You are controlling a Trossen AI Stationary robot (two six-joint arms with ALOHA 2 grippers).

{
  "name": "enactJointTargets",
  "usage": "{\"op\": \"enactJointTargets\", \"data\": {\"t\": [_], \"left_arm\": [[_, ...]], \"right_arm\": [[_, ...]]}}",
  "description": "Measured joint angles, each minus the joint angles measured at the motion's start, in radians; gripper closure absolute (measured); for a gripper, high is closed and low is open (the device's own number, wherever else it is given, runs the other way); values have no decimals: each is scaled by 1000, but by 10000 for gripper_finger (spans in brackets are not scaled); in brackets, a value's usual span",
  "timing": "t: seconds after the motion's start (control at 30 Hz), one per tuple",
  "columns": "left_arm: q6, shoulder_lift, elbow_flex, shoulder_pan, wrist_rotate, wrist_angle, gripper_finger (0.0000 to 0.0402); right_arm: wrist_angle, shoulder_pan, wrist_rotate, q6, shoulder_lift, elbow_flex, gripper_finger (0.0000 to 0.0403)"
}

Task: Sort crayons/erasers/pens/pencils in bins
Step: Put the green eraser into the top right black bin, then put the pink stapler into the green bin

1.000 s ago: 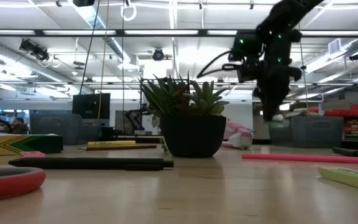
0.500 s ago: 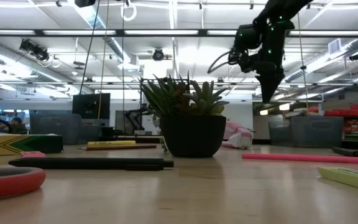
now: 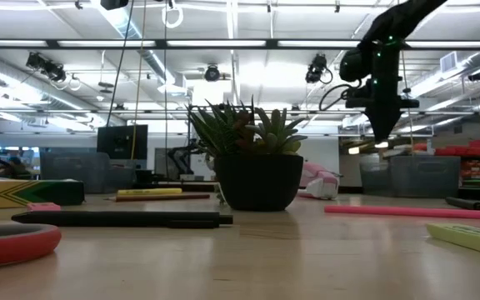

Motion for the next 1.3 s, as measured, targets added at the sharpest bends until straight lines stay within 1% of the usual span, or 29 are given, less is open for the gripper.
{"op": "enactJointTargets", "data": {"t": [0.13,0.27,0.37,0.57,0.67,0.83,0.93,1.0,1.07,1.17,1.3], "left_arm": [[0,0,0,0,0,0,230],[-5,0,0,0,-1,1,228],[-11,0,0,0,-1,1,230],[-11,0,0,0,0,2,229],[-11,0,0,0,0,2,229],[-11,0,0,0,0,2,229],[-11,0,0,0,0,1,229],[-5,0,0,0,0,1,228],[-1,0,0,0,0,1,228],[0,0,0,0,0,1,229],[15,0,0,0,-1,1,228]], "right_arm": [[-7,-39,0,19,0,0,329],[-7,-41,0,17,0,0,323],[-3,-40,0,23,0,0,299],[-3,-41,3,43,0,0,230],[-3,-39,5,58,0,0,203],[-15,-39,-6,92,0,0,184],[-14,-35,-76,99,0,0,182],[-14,-15,-127,111,0,0,182],[-10,24,-156,123,0,0,182],[9,106,-159,126,0,0,182],[59,234,-159,197,0,0,182]]}}
